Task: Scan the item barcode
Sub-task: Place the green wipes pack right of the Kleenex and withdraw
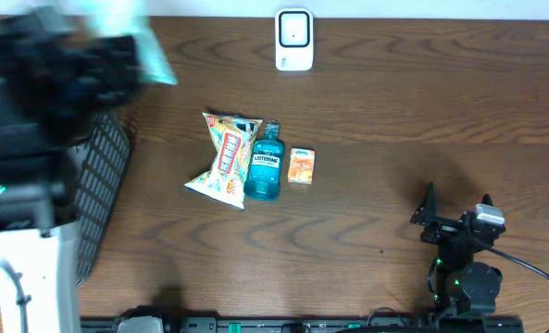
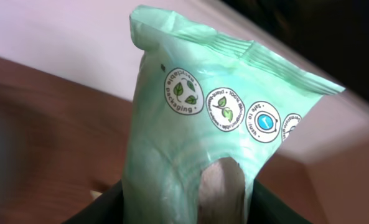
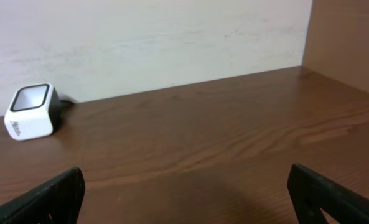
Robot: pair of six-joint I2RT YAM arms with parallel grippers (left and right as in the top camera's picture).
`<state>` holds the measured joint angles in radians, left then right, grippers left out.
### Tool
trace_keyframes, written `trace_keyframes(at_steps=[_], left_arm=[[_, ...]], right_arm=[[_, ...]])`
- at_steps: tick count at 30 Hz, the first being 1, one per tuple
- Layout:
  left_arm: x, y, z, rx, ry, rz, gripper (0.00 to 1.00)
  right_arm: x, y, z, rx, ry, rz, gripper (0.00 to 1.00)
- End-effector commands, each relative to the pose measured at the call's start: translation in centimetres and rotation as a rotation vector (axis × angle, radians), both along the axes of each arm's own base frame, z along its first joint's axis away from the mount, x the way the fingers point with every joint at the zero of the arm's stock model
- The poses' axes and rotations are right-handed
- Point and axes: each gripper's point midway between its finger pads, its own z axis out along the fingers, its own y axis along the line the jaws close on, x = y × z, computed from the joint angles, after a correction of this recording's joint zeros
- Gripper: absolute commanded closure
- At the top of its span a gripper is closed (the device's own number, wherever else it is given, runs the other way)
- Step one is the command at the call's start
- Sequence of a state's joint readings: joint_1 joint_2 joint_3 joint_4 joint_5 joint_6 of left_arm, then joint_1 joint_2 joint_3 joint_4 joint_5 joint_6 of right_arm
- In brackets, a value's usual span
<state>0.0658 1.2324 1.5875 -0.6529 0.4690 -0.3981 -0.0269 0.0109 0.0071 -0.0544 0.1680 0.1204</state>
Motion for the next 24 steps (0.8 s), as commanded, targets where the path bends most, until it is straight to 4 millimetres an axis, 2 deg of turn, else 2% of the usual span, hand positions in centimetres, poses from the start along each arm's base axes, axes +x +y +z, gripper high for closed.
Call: trace_keyframes(at_steps=[1,6,8,13,16,18,19,20,21,24], left_arm=[[0.6,-7.7,-3.4,0.027,0.088,-0.158,0.50],[0.9,-17.6,-9.4,0.139,0.200,-0.316,0.50],[1.0,-21.7,-12.6,0.187,0.241,-0.378,0.49],[0.6,-28.9,-20.6,0.277,0.338,-0.484,0.50],[-0.1,-31.6,-25.4,0.308,0.411,-0.522,0.50],[-0.6,-32.6,-28.2,0.320,0.469,-0.525,0.50],[-1.0,-33.0,-30.4,0.326,0.519,-0.517,0.50],[-1.2,-33.2,-31.5,0.328,0.547,-0.510,0.50],[-1.6,-33.4,-33.5,0.331,0.597,-0.495,0.50],[-2.1,-33.3,-36.8,0.346,0.675,-0.470,0.50]], right_arm=[[0.0,0.2,0.0,-0.013,0.002,0.011,0.01],[0.0,0.2,0.0,-0.013,0.002,0.011,0.01],[0.0,0.2,0.0,-0.013,0.002,0.011,0.01],[0.0,0.2,0.0,-0.013,0.002,0.011,0.01],[0.0,0.2,0.0,-0.013,0.002,0.011,0.01],[0.0,0.2,0.0,-0.013,0.003,0.011,0.01],[0.0,0.2,0.0,-0.013,0.002,0.011,0.01],[0.0,0.2,0.0,-0.013,0.002,0.011,0.01],[0.0,0.2,0.0,-0.013,0.002,0.011,0.01],[0.0,0.2,0.0,-0.013,0.002,0.011,0.01]])
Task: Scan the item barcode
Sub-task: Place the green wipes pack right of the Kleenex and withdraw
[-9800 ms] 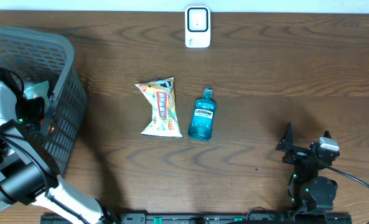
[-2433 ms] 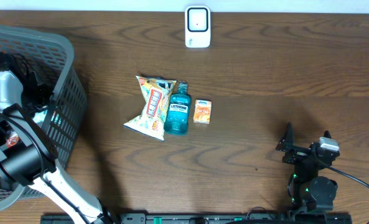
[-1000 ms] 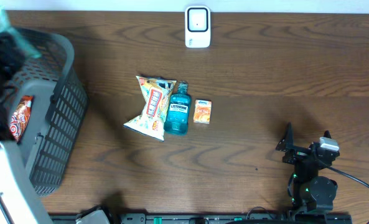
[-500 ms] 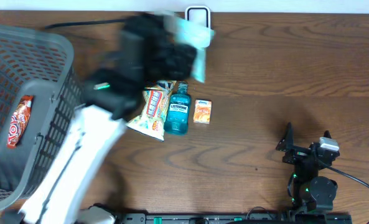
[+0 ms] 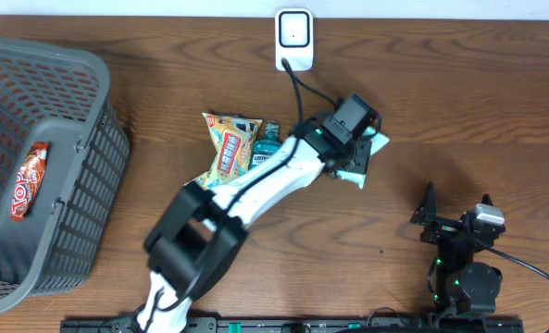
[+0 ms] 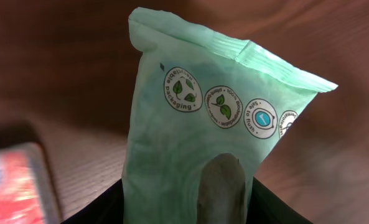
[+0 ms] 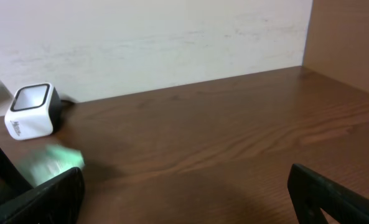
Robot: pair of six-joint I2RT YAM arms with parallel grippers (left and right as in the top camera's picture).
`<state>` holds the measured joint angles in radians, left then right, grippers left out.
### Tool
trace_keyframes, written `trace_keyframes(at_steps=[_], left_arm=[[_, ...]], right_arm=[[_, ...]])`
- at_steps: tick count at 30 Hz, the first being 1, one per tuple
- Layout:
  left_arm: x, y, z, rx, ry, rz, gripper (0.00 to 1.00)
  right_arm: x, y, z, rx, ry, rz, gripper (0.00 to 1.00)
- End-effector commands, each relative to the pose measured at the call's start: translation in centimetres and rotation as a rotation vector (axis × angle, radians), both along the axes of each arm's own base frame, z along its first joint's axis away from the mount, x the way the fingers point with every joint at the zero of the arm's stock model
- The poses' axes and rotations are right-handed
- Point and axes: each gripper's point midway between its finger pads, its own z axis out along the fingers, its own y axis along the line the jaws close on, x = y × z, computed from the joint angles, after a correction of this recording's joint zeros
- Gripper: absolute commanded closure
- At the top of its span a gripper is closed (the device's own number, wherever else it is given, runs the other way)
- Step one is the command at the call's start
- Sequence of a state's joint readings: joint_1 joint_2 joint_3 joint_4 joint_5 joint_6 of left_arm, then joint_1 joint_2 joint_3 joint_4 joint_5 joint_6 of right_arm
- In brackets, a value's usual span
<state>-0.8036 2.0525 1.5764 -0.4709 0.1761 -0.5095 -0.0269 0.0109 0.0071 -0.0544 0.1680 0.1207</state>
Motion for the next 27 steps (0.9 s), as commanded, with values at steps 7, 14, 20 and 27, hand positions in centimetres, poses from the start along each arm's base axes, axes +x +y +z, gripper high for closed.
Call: trace_keyframes(at_steps=[7,14,20,27], left_arm=[[0.0,1.7,-4.7,0.097,0.076,0.101,0.50],[1.1,3.8,-5.6,0.136,0.073,0.161,0.50],[2.4,8.2,-6.8,0.233,0.084,0.353,0.48],[2.3,8.0,-5.2,0.182,0.107,0.346,0.13]], right_arm=[[0.0,0.2,0.0,-0.014,0.003,0.011,0.01],[0.0,0.2,0.0,-0.013,0.002,0.011,0.01],[0.0,0.2,0.0,-0.014,0.002,0.011,0.01],[0.0,0.2,0.0,-0.013,0.002,0.011,0.01]])
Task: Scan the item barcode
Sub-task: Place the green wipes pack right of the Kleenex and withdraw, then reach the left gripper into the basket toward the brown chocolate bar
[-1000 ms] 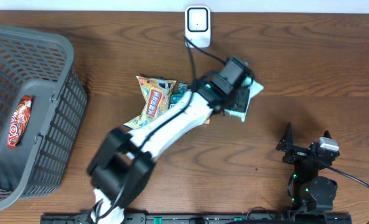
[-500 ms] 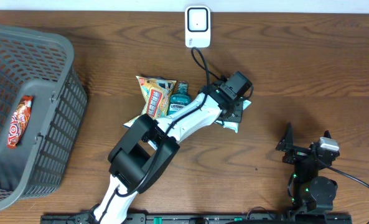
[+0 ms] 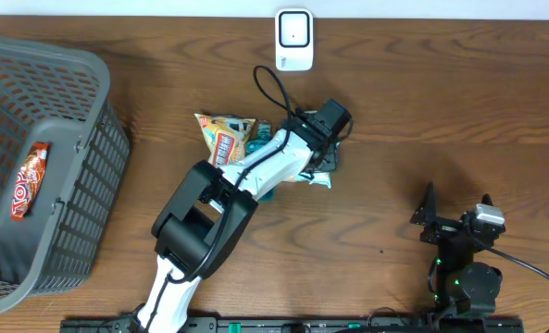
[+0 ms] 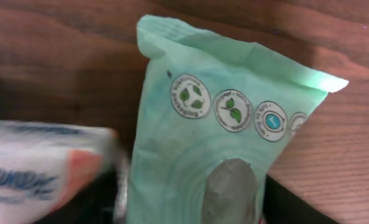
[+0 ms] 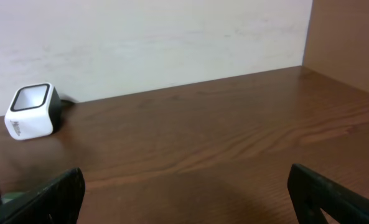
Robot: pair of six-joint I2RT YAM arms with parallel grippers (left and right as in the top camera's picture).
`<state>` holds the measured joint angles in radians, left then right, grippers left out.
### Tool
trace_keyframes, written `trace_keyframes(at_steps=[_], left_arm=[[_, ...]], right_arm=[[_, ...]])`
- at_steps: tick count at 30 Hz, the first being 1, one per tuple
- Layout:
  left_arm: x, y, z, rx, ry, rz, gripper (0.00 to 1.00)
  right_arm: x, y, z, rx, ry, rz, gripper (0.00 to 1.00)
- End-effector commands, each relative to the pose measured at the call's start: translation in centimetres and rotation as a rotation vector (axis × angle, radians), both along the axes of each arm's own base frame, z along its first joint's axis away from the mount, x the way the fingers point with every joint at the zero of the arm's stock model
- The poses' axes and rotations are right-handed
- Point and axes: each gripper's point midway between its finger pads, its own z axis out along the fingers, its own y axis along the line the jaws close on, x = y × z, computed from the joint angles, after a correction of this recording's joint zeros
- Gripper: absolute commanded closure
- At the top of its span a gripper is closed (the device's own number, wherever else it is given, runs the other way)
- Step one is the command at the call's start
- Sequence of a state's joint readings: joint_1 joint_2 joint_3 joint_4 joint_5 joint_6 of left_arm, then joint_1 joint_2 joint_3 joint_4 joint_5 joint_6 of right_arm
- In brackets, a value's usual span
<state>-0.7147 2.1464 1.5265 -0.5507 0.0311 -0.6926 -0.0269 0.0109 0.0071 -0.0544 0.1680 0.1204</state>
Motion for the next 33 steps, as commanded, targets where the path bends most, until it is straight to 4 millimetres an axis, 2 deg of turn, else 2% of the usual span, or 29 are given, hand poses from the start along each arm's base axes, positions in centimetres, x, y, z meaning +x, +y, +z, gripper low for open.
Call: trace_keyframes(at_steps=[1,3,5,9,12,14,15,17,20,22,25,27,29,33], left_arm=[[0.6,0.1,2.8,-0.028,-0.046,0.028,0.11],[1.1,-0.3,5.1,-0.063,-0.085,0.029,0.02],[1.6,-0.7,8.2,-0.106,-0.140,0.020,0.02],[2.2,-1.0,16.7,-0.191,-0.335,-0.083,0.02],[2.6,1.1,23.3,-0.178,-0.522,-0.112,0.02],[3.1,4.9,28.6,-0.082,-0.697,-0.100,0.02],[3.3,6.6,30.4,-0.026,-0.758,-0.091,0.02],[3.7,11.8,33.9,0.118,-0.868,0.014,0.02],[3.7,21.4,37.7,0.327,-0.957,0.301,0.02],[3.2,27.2,38.6,0.402,-0.951,0.462,0.02],[1.9,34.8,37.6,0.429,-0.878,0.716,0.02],[0.1,40.0,35.7,0.430,-0.788,0.911,0.02],[-1.7,43.9,33.4,0.410,-0.692,1.050,0.02],[-4.6,50.3,28.8,0.343,-0.540,1.223,0.02]], right_arm=[[0.0,0.2,0.0,-0.013,0.002,0.011,0.01],[0.0,0.2,0.0,-0.013,0.002,0.011,0.01],[0.0,0.2,0.0,-0.013,0.002,0.011,0.01],[0.0,0.2,0.0,-0.013,0.002,0.011,0.01],[0.0,0.2,0.0,-0.013,0.002,0.011,0.01],[0.0,0.2,0.0,-0.013,0.002,0.011,0.01],[0.0,0.2,0.0,-0.013,0.002,0.011,0.01],[0.0,0.2,0.0,-0.013,0.002,0.011,0.01],[0.0,0.2,0.0,-0.013,0.002,0.011,0.01],[0.0,0.2,0.0,-0.013,0.002,0.011,0.01],[0.0,0.2,0.0,-0.013,0.003,0.011,0.01],[0.0,0.2,0.0,-0.013,0.002,0.011,0.01],[0.0,0.2,0.0,-0.013,0.002,0.011,0.01],[0.0,0.2,0.0,-0.013,0.002,0.011,0.01]])
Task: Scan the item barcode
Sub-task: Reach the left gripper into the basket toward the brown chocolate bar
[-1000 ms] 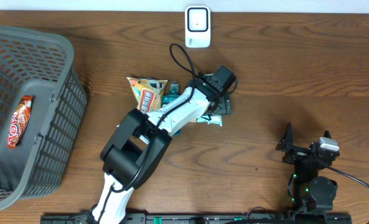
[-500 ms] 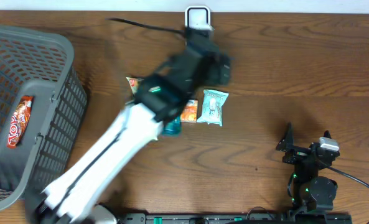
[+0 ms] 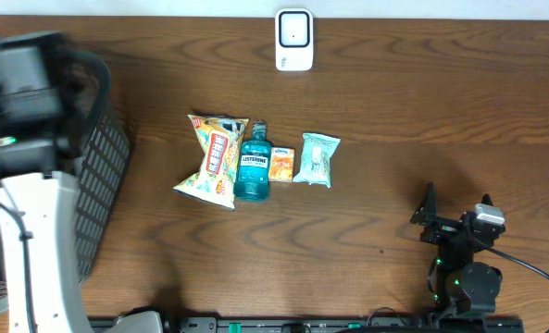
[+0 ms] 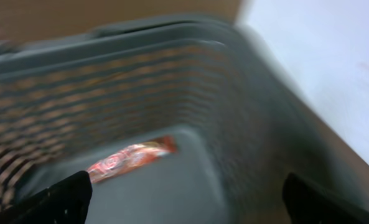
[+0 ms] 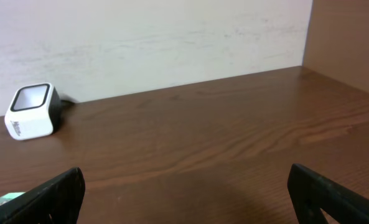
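Observation:
The white barcode scanner point(image 3: 293, 39) stands at the table's far edge; the right wrist view shows the scanner point(image 5: 30, 111) too. A row of items lies mid-table: a chips bag point(image 3: 214, 159), a blue Listerine bottle point(image 3: 254, 165), an orange tissue pack point(image 3: 283, 164) and a green pack point(image 3: 317, 158). My left gripper point(image 4: 184, 205) is open over the grey basket point(image 4: 172, 74), where a red snack wrapper point(image 4: 131, 158) lies; overhead the arm is a blur at the left gripper point(image 3: 29, 69). My right gripper point(image 5: 184, 199) is open and holds nothing, low at the front right.
The grey mesh basket point(image 3: 103, 171) fills the table's left end, largely hidden by my left arm. The right arm's base point(image 3: 468, 277) sits at the front edge. A wooden side wall point(image 5: 349, 43) rises at the right.
The left gripper has let go of the green pack, which now lies right of the tissue pack. That gripper now stands open over the basket. The right arm has not moved.
My left gripper was over the basket, shut on the green pack. It then held the pack above the table, to the right of the bottle. Then the pack was low beside the tissue pack. Now the pack lies free in the row and the gripper is over the basket.

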Robot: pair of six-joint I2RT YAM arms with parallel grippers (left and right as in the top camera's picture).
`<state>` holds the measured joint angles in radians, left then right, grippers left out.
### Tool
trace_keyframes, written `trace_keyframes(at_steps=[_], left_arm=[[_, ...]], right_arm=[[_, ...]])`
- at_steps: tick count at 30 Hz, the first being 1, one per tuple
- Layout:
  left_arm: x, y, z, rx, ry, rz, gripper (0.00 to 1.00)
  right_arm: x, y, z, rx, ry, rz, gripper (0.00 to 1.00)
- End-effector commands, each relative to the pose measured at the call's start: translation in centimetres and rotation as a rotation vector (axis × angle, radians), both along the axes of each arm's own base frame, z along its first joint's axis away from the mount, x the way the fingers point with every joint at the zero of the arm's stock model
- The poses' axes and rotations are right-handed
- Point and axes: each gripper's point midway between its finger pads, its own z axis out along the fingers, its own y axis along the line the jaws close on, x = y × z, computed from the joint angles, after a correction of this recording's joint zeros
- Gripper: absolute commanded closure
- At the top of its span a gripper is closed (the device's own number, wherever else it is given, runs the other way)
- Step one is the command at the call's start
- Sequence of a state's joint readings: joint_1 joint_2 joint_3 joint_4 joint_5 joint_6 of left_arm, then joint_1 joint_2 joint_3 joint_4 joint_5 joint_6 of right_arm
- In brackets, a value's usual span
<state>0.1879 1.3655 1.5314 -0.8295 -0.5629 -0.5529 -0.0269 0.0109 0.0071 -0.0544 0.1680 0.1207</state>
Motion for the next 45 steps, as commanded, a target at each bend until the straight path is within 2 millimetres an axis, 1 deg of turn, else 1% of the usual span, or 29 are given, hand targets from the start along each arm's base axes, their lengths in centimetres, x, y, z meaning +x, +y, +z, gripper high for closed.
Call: trace_keyframes(at_steps=[1,3,6,9,10,12,14,16,22,28,32,40,42,43,44,45], left_arm=[[-2.1,4.3,-4.1,-0.198,-0.044,0.135,0.02],[-3.6,6.3,-6.6,-0.311,-0.067,0.215,0.02],[-5.2,8.0,-10.4,-0.502,-0.123,0.349,0.02],[-6.1,8.8,-14.1,-0.668,-0.143,0.448,0.02],[-6.3,9.0,-15.1,-0.699,-0.138,0.473,0.02],[-7.1,9.5,-17.6,-0.745,-0.111,0.548,0.02],[-7.6,9.7,-19.6,-0.769,-0.078,0.586,0.02],[-7.7,10.0,-21.3,-0.784,-0.051,0.602,0.02],[-7.0,10.8,-24.4,-0.801,-0.016,0.619,0.02],[-7.4,11.2,-27.0,-0.801,0.030,0.671,0.02],[-7.5,11.6,-28.3,-0.779,0.033,0.680,0.02],[-7.8,12.2,-30.1,-0.725,-0.002,0.682,0.01],[-7.9,12.1,-30.7,-0.720,-0.011,0.680,0.05],[-7.9,12.2,-30.9,-0.715,-0.021,0.677,0.10],[-7.8,12.2,-31.1,-0.711,-0.026,0.675,0.13],[-7.9,12.3,-31.2,-0.702,-0.030,0.676,0.19]], right_arm=[[0.0,0.2,0.0,-0.014,0.003,0.011,0.01],[0.0,0.2,0.0,-0.014,0.003,0.011,0.01],[0.0,0.2,0.0,-0.014,0.002,0.011,0.01],[0.0,0.2,0.0,-0.013,0.002,0.011,0.01],[0.0,0.2,0.0,-0.013,0.002,0.011,0.01],[0.0,0.2,0.0,-0.013,0.003,0.011,0.01],[0.0,0.2,0.0,-0.013,0.002,0.011,0.01],[0.0,0.2,0.0,-0.013,0.002,0.011,0.01],[0.0,0.2,0.0,-0.013,0.002,0.011,0.01],[0.0,0.2,0.0,-0.014,0.002,0.011,0.01],[0.0,0.2,0.0,-0.013,0.002,0.011,0.01],[0.0,0.2,0.0,-0.013,0.002,0.011,0.01],[0.0,0.2,0.0,-0.013,0.002,0.011,0.01],[0.0,0.2,0.0,-0.014,0.003,0.011,0.01],[0.0,0.2,0.0,-0.013,0.002,0.011,0.01],[0.0,0.2,0.0,-0.013,0.002,0.011,0.01]])
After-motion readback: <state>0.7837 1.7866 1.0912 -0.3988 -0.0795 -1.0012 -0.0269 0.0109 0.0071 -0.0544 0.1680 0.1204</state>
